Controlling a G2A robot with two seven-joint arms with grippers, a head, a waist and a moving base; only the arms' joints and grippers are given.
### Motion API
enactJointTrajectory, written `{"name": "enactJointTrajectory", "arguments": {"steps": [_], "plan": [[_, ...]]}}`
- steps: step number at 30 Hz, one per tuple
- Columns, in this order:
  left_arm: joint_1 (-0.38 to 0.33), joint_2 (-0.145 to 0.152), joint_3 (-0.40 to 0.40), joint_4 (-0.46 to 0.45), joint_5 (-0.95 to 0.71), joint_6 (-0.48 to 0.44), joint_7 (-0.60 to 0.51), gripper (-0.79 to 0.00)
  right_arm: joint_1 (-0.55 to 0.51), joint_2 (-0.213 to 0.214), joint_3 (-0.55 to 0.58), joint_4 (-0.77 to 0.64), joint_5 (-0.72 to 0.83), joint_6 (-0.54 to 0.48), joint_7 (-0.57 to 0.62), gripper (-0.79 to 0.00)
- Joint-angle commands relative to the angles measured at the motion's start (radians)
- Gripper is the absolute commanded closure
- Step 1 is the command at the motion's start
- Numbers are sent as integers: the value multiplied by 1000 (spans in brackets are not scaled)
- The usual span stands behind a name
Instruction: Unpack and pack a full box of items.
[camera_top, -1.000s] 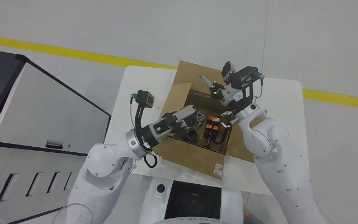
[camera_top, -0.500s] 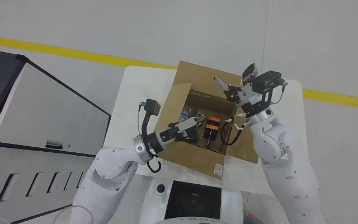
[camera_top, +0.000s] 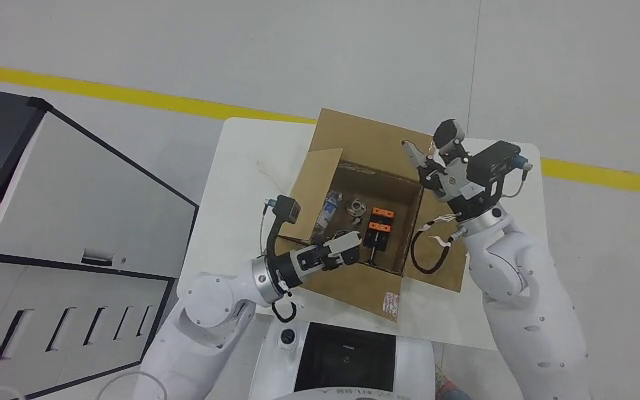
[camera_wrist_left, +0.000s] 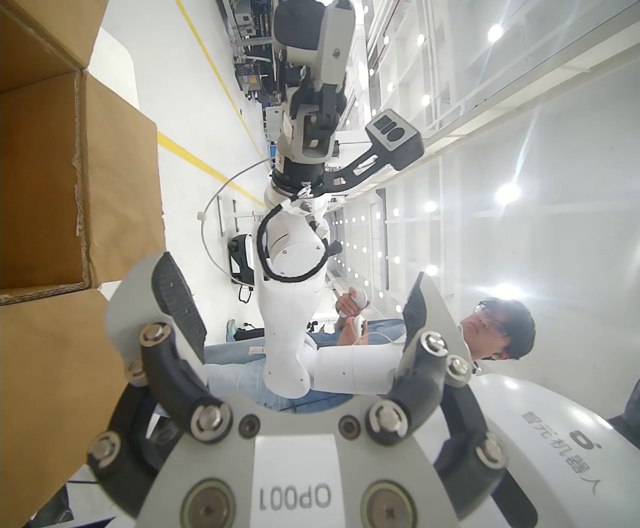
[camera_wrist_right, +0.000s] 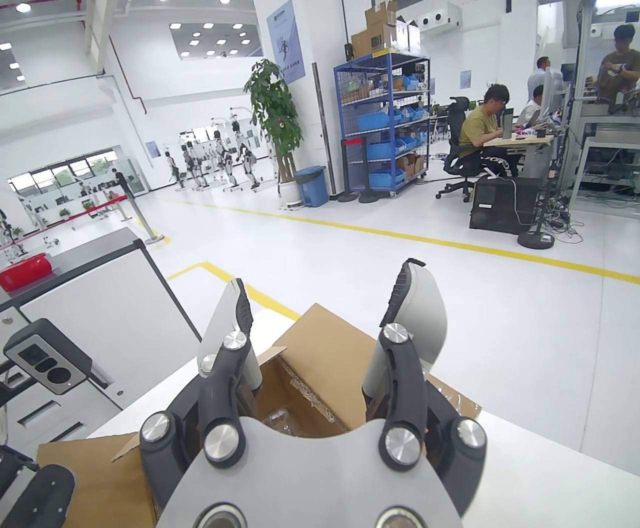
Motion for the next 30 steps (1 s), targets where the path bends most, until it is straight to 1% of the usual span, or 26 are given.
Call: {"name": "enactJointTrajectory", "arguments": {"steps": [1,6,9,12,15,20,22,23,25,27,29,30], "plan": [[3,1,12,32,56,-14,28,-785,-6,0,4,7,6,11,7,-785],[4,4,32,91,124,-41,70,-785,-11,5,29,35,11,-13,16,-785],[8,5,29,108,156,-42,116,-785,-23,7,43,35,13,-26,17,-785],[14,5,20,124,200,-44,192,-785,-37,8,40,16,4,-20,24,-785],[20,5,14,121,227,-43,256,-785,-35,7,26,9,-5,-3,30,-785],[20,8,-29,98,237,-63,332,-785,-28,8,28,25,-4,-8,28,-785],[19,10,-52,99,270,-70,371,-785,-27,8,31,30,-4,-11,25,-785],[23,12,-72,100,291,-74,390,-785,-27,8,30,30,-4,-11,24,-785],[28,19,-104,86,433,-74,414,-785,-26,8,28,28,-3,-8,25,-785],[37,22,-127,77,509,-64,442,-785,-25,8,25,25,-4,0,29,-785],[18,24,-122,86,574,-40,433,-785,-21,8,23,33,-3,2,28,-785],[2,25,-128,114,604,-34,436,-785,-21,7,19,33,-3,0,27,-785]]}}
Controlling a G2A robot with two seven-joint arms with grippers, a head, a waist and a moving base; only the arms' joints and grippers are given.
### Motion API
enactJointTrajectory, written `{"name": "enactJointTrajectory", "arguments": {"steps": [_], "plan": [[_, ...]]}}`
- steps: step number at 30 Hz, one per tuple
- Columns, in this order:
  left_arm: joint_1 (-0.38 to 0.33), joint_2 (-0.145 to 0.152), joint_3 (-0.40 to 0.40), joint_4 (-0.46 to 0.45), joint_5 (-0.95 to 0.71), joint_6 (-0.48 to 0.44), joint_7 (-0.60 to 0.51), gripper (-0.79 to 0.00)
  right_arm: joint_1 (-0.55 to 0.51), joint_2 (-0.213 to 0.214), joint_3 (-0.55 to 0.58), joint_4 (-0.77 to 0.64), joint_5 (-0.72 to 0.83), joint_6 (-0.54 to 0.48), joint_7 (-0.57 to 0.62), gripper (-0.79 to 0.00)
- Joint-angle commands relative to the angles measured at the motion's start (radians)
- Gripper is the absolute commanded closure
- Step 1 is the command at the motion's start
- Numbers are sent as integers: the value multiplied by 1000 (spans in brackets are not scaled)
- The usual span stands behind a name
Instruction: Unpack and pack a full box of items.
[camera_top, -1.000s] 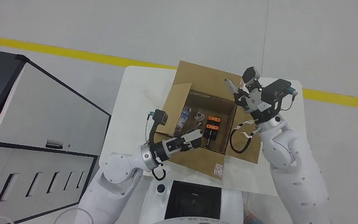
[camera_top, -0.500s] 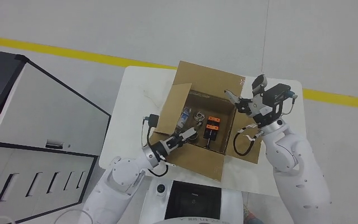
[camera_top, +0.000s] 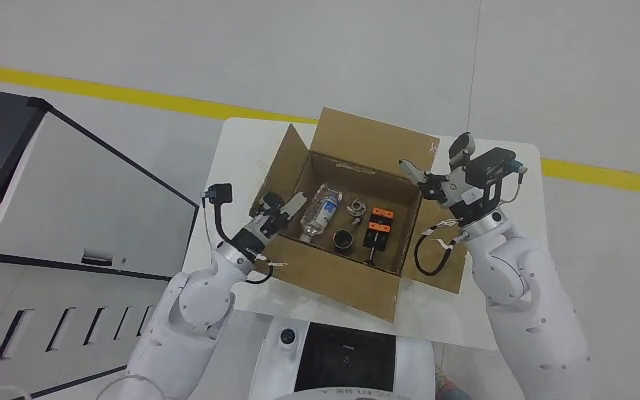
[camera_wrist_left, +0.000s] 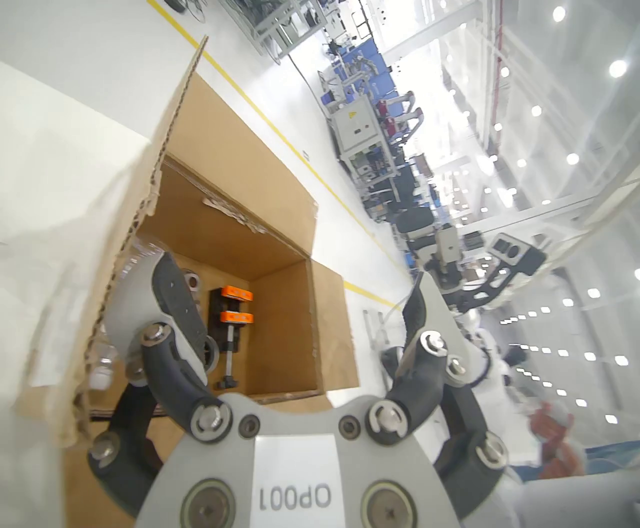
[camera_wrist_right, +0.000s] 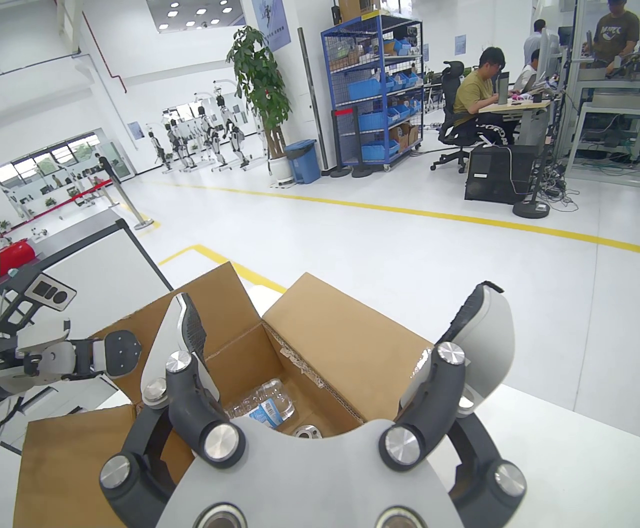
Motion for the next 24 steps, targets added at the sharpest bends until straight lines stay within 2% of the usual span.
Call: {"name": "enactJointTrajectory", "arguments": {"steps": [1,5,14,20,24], "plan": [[-34,1,3,50,49,3,-4,-785,1,0,-2,3,0,-1,-1,-785],[-67,-1,22,141,100,15,11,-785,1,1,-1,5,-3,-5,-1,-785],[-83,-8,29,217,14,67,24,-785,-11,4,10,-7,-6,-9,4,-785],[-87,-15,50,172,-26,76,67,-785,-15,4,-2,-17,-13,-7,-3,-785],[-71,-16,34,118,-62,84,78,-785,-9,5,-5,-24,-39,-24,-10,-785]]}}
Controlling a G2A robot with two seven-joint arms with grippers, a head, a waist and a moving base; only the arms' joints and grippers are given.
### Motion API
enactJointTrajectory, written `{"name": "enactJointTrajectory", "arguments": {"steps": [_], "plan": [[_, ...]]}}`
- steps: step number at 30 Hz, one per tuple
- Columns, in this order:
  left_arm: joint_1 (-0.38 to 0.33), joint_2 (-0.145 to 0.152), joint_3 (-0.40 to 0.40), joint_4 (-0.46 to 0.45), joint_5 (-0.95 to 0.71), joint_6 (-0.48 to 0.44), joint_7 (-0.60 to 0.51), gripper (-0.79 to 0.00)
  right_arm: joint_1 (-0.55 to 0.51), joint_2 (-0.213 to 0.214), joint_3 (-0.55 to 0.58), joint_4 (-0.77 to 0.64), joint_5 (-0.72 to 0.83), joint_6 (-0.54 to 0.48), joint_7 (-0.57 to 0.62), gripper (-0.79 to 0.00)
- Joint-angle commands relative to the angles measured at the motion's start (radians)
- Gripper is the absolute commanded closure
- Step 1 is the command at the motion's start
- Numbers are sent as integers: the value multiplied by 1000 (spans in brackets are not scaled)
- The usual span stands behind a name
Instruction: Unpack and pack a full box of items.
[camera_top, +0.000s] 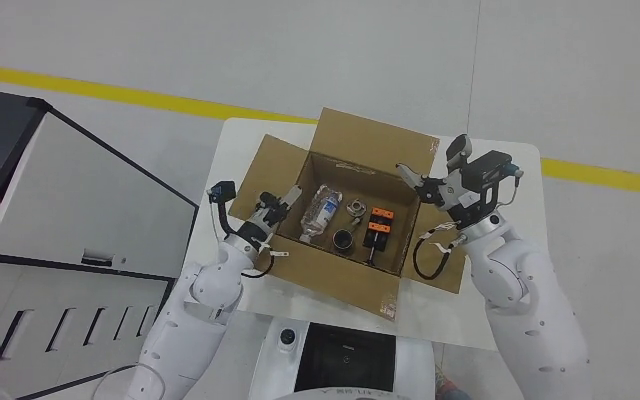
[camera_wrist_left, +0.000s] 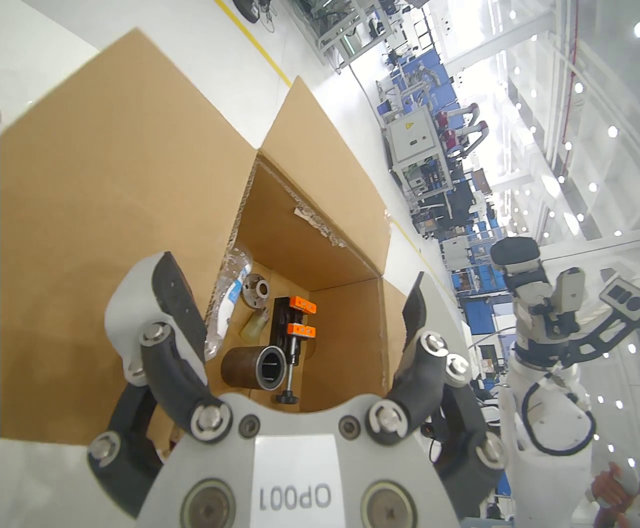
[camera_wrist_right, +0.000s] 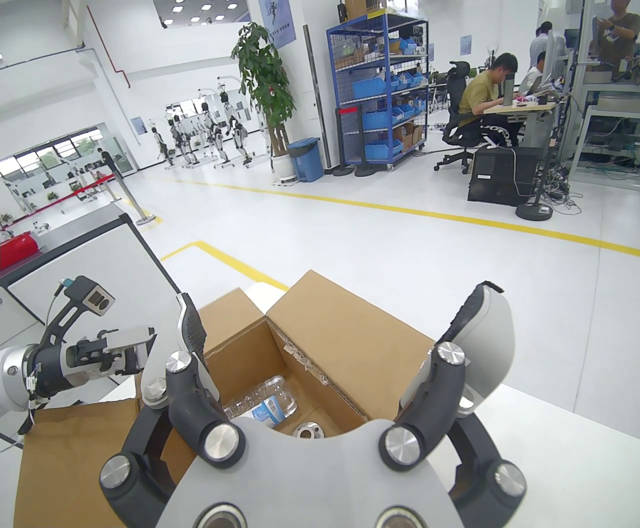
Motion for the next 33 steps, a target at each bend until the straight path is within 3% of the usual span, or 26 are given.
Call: {"name": "enactJointTrajectory", "arguments": {"steps": [1,8,12,16,22,27,33], "plan": [[12,1,-13,-41,-20,2,0,-785,9,2,9,-11,-27,-9,-10,-785],[73,5,-94,-232,-157,10,-36,-785,23,6,25,-14,-63,-22,-6,-785],[98,6,-140,-361,-260,19,-48,-785,84,25,51,23,-251,-203,8,-785],[118,6,-202,-441,-399,10,-63,-785,140,37,-5,95,-408,-374,-22,-785],[108,8,-271,-490,-557,6,-123,-785,178,47,-130,153,-621,-525,-93,-785],[97,8,-270,-495,-574,12,-138,-785,251,45,-214,204,-757,-488,-147,-785],[97,8,-270,-495,-574,12,-138,-785,251,45,-214,204,-757,-488,-147,-785]]}}
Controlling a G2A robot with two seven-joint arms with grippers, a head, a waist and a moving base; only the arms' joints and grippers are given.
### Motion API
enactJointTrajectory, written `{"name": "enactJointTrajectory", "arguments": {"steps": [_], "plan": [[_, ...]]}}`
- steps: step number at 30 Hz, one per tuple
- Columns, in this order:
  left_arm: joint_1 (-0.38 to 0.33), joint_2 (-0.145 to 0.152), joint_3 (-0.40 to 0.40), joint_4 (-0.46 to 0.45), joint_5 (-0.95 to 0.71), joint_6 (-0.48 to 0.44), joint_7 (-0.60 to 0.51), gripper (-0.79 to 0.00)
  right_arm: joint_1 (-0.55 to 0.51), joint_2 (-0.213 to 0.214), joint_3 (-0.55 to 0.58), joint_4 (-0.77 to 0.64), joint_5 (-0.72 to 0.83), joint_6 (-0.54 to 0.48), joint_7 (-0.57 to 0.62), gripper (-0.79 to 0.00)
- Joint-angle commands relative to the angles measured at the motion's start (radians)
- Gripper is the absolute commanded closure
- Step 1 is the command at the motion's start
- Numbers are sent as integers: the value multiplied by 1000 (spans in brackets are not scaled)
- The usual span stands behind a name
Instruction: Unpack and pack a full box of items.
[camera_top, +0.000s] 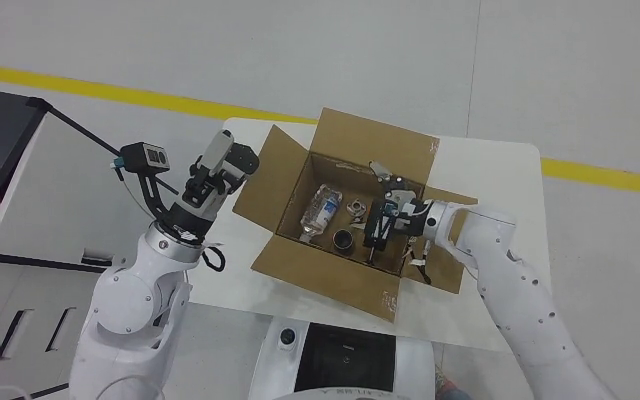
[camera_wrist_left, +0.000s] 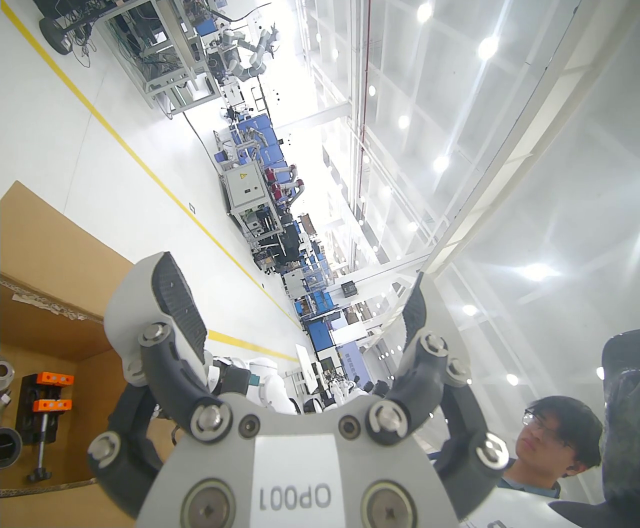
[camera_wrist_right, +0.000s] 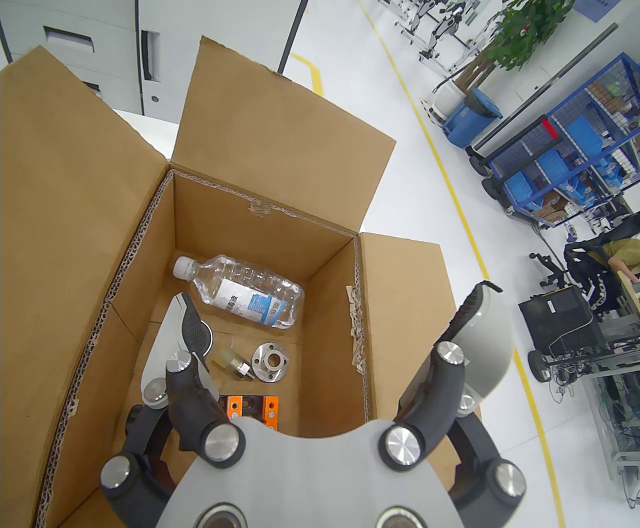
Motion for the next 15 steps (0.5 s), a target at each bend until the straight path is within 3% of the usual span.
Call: {"name": "enactJointTrajectory", "arguments": {"steps": [1,4,6,15], "plan": [[0,0,0,0,0,0,0,-785,0,0,0,0,0,0,0,-785],[0,0,0,0,0,0,0,-785,-1,1,-5,1,-10,-9,6,-785],[0,0,0,0,0,0,0,-785,15,6,-51,-20,-166,-8,63,-785],[0,0,0,0,0,0,0,-785,191,-11,-286,229,-538,113,-5,-785]]}}
